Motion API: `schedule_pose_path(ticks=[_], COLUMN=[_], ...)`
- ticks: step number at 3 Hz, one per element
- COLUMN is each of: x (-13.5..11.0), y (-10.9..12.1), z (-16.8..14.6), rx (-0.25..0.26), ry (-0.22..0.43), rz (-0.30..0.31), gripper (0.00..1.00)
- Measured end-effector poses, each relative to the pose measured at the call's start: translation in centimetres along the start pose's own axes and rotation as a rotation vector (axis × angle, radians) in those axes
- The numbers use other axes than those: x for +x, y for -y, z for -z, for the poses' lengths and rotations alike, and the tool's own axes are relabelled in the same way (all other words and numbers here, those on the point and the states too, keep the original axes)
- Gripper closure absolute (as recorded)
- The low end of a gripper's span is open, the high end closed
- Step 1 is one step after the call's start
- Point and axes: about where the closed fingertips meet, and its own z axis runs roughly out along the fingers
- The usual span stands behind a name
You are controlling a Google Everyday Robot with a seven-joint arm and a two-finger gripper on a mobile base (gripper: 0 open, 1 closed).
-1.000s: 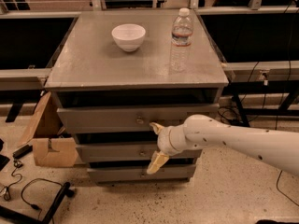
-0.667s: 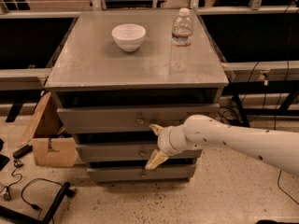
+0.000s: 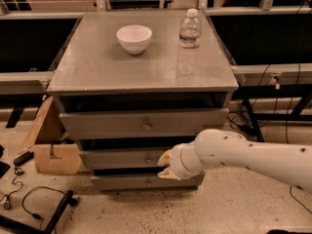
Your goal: Close top drawer
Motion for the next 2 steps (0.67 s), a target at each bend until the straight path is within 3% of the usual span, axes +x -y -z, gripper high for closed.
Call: schedule_pose_path(ticks=[1,2], x=[0.1,0.6], y=[-5.1,-7.7], z=[4.2,10.5], rx=[-0.083,-0.092], ry=[-0.138,-0.290], rz=[0.051,0.025], gripper=[0.86,1.00])
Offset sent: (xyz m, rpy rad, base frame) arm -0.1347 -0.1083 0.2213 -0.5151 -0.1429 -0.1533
